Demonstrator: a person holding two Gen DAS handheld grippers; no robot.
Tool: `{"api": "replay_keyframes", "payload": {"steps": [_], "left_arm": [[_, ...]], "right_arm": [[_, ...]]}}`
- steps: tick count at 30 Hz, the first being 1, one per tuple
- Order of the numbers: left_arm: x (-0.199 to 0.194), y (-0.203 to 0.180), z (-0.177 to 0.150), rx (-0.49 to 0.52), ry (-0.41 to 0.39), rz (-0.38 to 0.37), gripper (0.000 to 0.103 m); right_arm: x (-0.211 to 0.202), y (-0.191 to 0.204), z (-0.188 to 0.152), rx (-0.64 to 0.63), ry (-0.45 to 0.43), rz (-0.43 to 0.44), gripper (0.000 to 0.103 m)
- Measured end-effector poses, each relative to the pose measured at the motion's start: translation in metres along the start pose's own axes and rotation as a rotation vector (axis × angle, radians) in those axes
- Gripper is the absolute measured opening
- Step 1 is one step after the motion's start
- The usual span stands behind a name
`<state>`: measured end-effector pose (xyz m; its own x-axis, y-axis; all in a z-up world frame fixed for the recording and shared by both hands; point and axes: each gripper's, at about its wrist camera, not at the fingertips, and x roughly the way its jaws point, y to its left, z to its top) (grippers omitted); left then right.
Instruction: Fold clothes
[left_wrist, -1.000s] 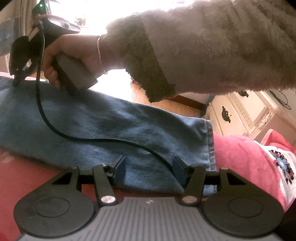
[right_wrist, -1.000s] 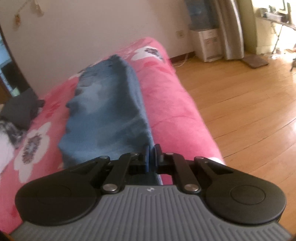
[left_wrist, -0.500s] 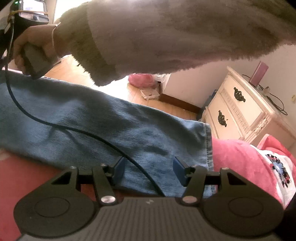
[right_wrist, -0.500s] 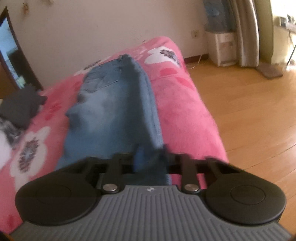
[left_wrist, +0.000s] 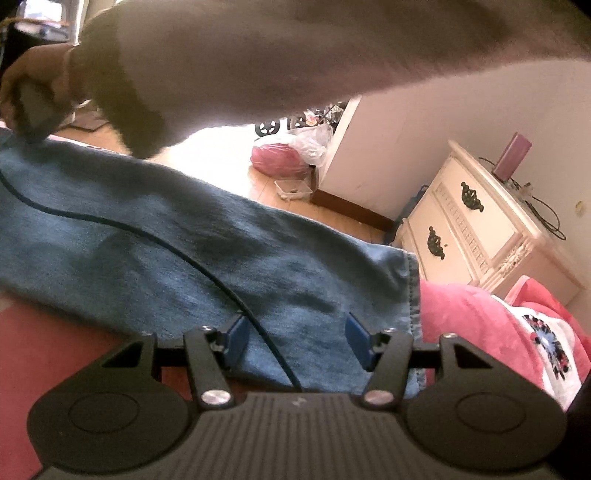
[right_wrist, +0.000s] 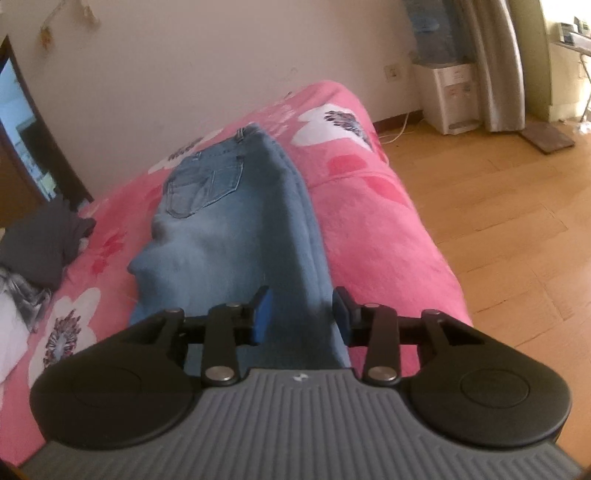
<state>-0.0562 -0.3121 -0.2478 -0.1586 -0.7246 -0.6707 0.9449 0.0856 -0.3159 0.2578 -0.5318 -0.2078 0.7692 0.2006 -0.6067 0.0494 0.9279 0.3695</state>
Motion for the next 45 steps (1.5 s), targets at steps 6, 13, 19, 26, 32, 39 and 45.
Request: {"api": "replay_keyframes", "payload": {"steps": [6, 13, 19, 26, 32, 39, 45], "left_arm": [[-0.003, 0.005, 0.0, -0.035, 0.0, -0.014, 0.058], [-0.006, 0.01, 0.0, -0.077, 0.009, -0.031, 0.058], [-0.008, 0.013, 0.0, -0.089, 0.017, -0.032, 0.058], [-0.017, 0.011, -0.006, -0.085, 0.014, -0.028, 0.058], [-0.026, 0.001, -0.019, -0.036, 0.018, -0.014, 0.059], [-0.038, -0.013, -0.032, 0.001, 0.004, -0.034, 0.06], [-0.061, -0.026, -0.026, 0.037, -0.045, -0.139, 0.065]], "right_arm": [[0.017, -0.015, 0.005, 0.076, -0.042, -0.002, 0.006], [0.019, -0.007, 0.011, 0.072, -0.07, 0.019, 0.025], [0.048, -0.013, 0.019, 0.087, -0.045, -0.029, 0.032], [-0.023, -0.022, 0.008, 0.113, -0.112, -0.058, 0.041], [-0.15, -0.049, -0.029, 0.118, -0.229, -0.161, 0.046], [-0.299, -0.073, -0.084, 0.154, -0.368, -0.354, 0.046], [-0.376, -0.082, -0.129, 0.145, -0.35, -0.436, 0.046]]}}
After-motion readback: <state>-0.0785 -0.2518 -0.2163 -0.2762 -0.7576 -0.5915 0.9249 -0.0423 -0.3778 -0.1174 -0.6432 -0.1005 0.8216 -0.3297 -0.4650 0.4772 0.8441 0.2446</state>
